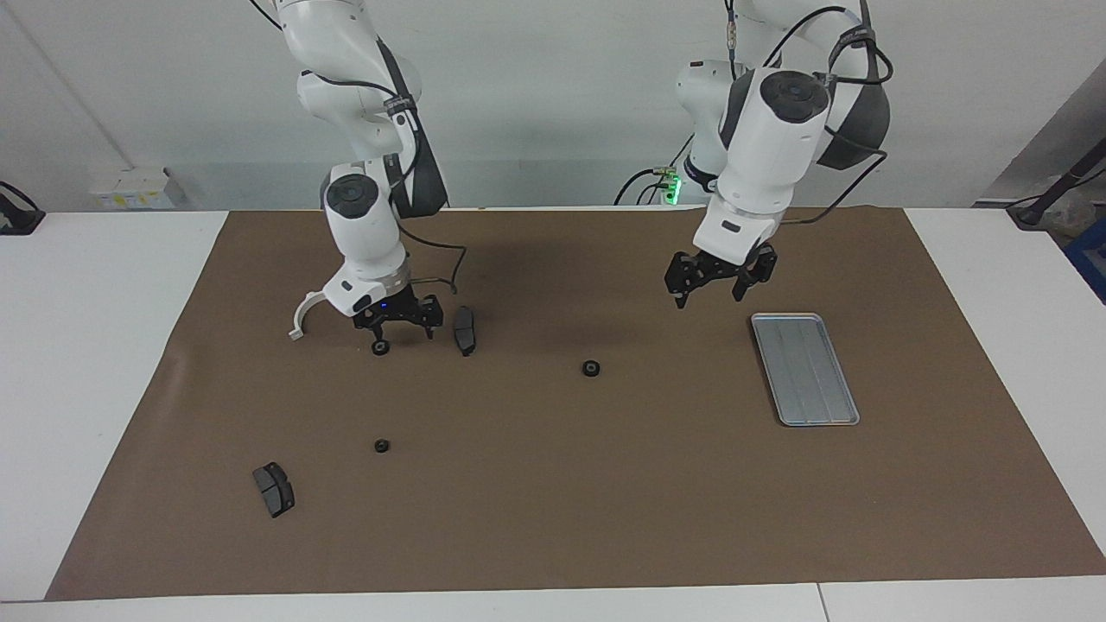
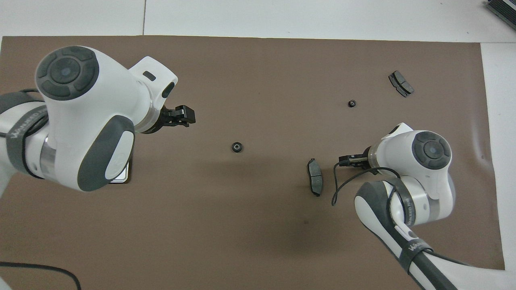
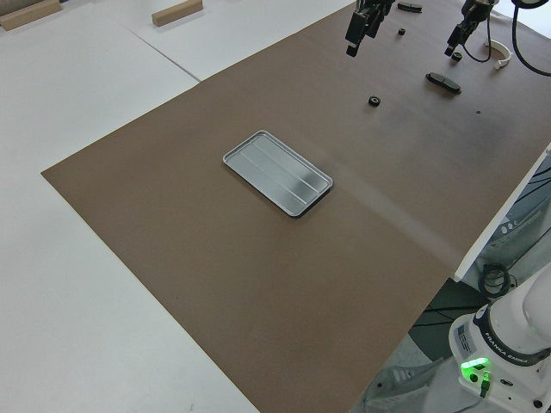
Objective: Pick bearing gear from pile to tray
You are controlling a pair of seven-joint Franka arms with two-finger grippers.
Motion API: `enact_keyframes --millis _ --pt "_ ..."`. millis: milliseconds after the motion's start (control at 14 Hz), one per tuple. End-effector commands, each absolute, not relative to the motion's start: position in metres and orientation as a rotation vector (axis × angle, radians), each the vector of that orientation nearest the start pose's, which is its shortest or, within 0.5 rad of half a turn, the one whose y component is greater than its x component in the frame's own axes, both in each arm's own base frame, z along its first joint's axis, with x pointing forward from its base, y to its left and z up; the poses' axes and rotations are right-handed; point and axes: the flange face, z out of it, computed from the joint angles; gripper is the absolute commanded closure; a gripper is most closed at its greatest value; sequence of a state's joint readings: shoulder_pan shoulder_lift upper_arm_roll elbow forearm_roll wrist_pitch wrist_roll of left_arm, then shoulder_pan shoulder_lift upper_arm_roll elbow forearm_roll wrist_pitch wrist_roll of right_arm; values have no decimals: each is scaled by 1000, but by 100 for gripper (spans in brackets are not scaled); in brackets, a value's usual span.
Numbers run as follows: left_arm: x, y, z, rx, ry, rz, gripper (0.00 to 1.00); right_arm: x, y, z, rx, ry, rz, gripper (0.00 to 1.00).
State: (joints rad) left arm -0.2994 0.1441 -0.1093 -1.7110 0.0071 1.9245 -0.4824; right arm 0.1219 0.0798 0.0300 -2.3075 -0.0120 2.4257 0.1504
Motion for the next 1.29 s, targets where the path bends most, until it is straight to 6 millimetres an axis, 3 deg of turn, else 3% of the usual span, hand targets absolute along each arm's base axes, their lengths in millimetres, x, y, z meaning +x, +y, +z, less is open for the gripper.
enact_keyframes --millis 0,215,358,430,573,788,1218 --pt "560 -259 485 -3185 -125 -113 0 508 67 304 -3122 -44 -101 0" --pt "557 -304 434 -3181 -179 -64 0 508 49 292 -3126 4 -68 0" --pt "558 -321 412 -3192 -202 -74 0 508 52 287 -3125 2 -68 10" --pt "558 -322 410 -3190 -212 -69 0 508 52 286 -3125 2 -65 20" --pt "557 -326 402 -3186 -222 -55 0 509 53 286 -3125 19 -65 58" --pt "564 -334 379 -3204 -227 -90 0 511 57 285 -3123 59 -64 100" --pt "571 -347 357 -3239 -219 -162 4 522 83 308 -3116 85 -91 100"
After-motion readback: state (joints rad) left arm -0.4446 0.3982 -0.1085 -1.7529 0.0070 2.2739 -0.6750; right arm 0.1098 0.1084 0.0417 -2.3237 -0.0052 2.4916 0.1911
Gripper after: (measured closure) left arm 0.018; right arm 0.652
